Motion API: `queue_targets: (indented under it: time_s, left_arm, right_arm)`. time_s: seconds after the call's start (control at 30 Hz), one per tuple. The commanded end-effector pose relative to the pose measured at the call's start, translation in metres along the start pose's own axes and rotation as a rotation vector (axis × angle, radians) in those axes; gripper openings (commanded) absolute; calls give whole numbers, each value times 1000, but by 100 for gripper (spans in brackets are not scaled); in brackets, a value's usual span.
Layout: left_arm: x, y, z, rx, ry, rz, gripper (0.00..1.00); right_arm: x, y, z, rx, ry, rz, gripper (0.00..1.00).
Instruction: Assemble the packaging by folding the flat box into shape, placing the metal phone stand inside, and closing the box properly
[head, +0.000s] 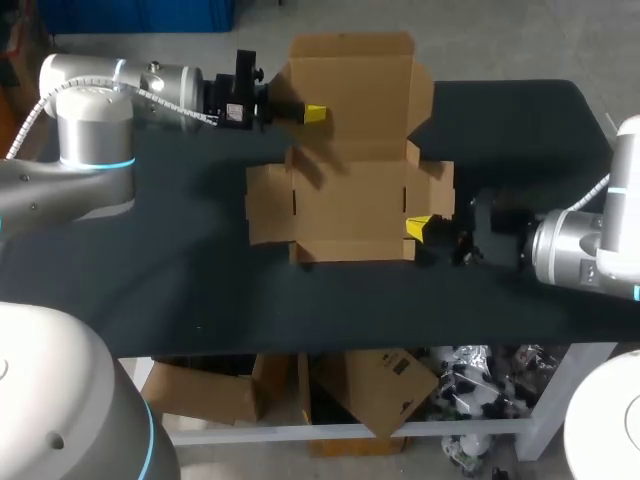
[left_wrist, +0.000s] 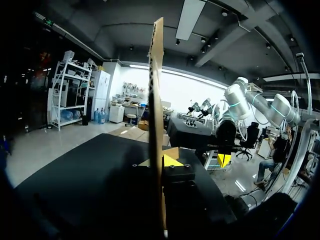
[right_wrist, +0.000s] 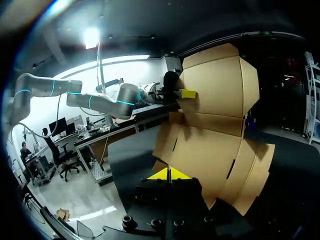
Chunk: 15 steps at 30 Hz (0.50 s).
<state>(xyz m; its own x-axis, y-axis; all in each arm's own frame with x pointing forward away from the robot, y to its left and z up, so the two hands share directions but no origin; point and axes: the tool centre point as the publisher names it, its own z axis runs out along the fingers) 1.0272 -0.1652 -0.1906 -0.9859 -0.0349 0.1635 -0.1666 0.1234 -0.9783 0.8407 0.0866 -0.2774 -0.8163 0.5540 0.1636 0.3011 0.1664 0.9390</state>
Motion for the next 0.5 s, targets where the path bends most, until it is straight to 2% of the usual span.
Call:
queue_targets:
  time_s: [0.03,0.5]
  left_arm:
    - [-3,2,0,7,7,13,0]
    - [9,7,-2,8,-10,52,0]
  right_arm:
    - [-3,-5,13,-7,-3,1,0]
    - [-5,-9,25,-7,0,8,0]
